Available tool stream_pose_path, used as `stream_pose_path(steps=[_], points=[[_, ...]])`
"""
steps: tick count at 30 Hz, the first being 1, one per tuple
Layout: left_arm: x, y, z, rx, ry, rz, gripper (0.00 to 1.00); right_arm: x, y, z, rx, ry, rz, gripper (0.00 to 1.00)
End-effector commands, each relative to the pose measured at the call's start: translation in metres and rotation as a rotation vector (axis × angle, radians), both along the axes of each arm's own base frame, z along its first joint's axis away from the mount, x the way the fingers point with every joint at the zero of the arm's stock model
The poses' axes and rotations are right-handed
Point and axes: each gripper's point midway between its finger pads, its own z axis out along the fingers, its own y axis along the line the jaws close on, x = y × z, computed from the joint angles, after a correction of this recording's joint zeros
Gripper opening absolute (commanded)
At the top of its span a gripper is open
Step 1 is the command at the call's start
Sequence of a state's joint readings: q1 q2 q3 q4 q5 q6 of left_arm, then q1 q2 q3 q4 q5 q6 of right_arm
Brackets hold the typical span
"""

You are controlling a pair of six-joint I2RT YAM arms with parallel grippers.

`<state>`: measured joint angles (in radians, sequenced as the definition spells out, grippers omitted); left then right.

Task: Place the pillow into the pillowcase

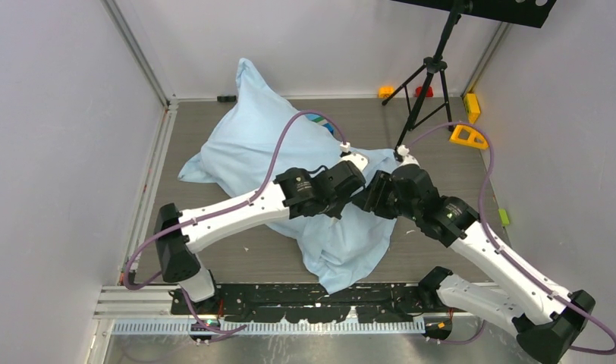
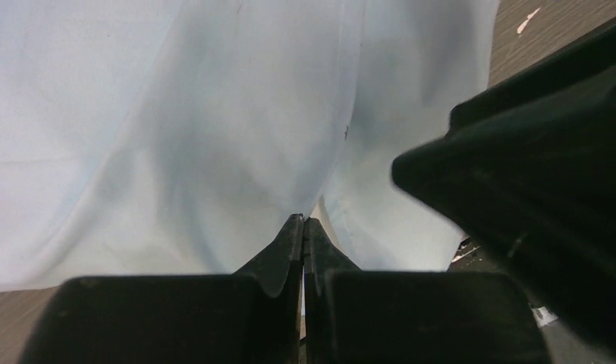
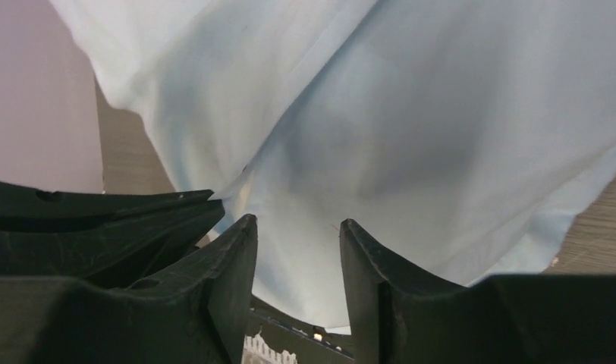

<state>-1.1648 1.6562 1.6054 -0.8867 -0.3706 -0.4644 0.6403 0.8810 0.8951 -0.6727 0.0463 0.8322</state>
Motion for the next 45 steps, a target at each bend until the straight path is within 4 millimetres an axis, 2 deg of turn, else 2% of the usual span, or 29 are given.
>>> stream_pose_path(steps=[1, 5, 13, 18, 21, 22, 24, 25, 31, 34, 38, 40, 42, 45], points=[[-0.009, -0.003, 0.039, -0.117, -0.001, -0.009, 0.00, -0.002, 0.030, 0.016, 0.081, -0.064, 0.047, 0.51], [-0.016, 0.004, 0.037, -0.124, 0.031, 0.005, 0.00, -0.011, 0.045, 0.014, 0.034, -0.098, 0.067, 0.56], [-0.017, 0.016, 0.028, -0.167, 0.078, 0.067, 0.00, -0.030, 0.066, -0.003, -0.044, -0.107, 0.079, 0.54], [-0.019, 0.018, 0.029, -0.178, 0.086, 0.069, 0.00, -0.030, 0.067, -0.018, -0.093, -0.076, 0.049, 0.39], [-0.021, 0.019, 0.034, -0.194, 0.089, 0.067, 0.00, -0.029, 0.066, -0.019, -0.098, -0.075, 0.043, 0.28], [-0.022, 0.018, 0.035, -0.202, 0.093, 0.065, 0.00, -0.028, 0.067, -0.017, -0.094, -0.080, 0.043, 0.22], [-0.026, 0.015, 0.040, -0.228, 0.107, 0.051, 0.00, -0.025, 0.069, -0.007, -0.067, -0.100, 0.032, 0.02], [-0.028, 0.013, 0.043, -0.247, 0.117, 0.041, 0.00, -0.023, 0.070, -0.001, -0.043, -0.118, 0.024, 0.00], [-0.060, -0.015, 0.087, -0.462, 0.192, -0.075, 0.00, 0.012, 0.084, 0.038, 0.258, -0.192, -0.043, 0.00], [-0.075, -0.026, 0.102, -0.514, 0.211, -0.112, 0.00, 0.033, 0.085, 0.045, 0.332, -0.226, -0.090, 0.00], [-0.083, -0.038, 0.108, -0.573, 0.247, -0.121, 0.00, 0.047, 0.095, 0.035, 0.415, -0.243, -0.110, 0.00], [-0.083, -0.043, 0.107, -0.592, 0.257, -0.117, 0.00, 0.047, 0.096, 0.011, 0.420, -0.217, -0.126, 0.00], [-0.081, -0.046, 0.100, -0.587, 0.259, -0.102, 0.00, 0.045, 0.094, -0.003, 0.436, -0.205, -0.137, 0.00], [-0.076, -0.050, 0.084, -0.567, 0.270, -0.078, 0.00, 0.040, 0.087, 0.000, 0.436, -0.220, -0.132, 0.02]])
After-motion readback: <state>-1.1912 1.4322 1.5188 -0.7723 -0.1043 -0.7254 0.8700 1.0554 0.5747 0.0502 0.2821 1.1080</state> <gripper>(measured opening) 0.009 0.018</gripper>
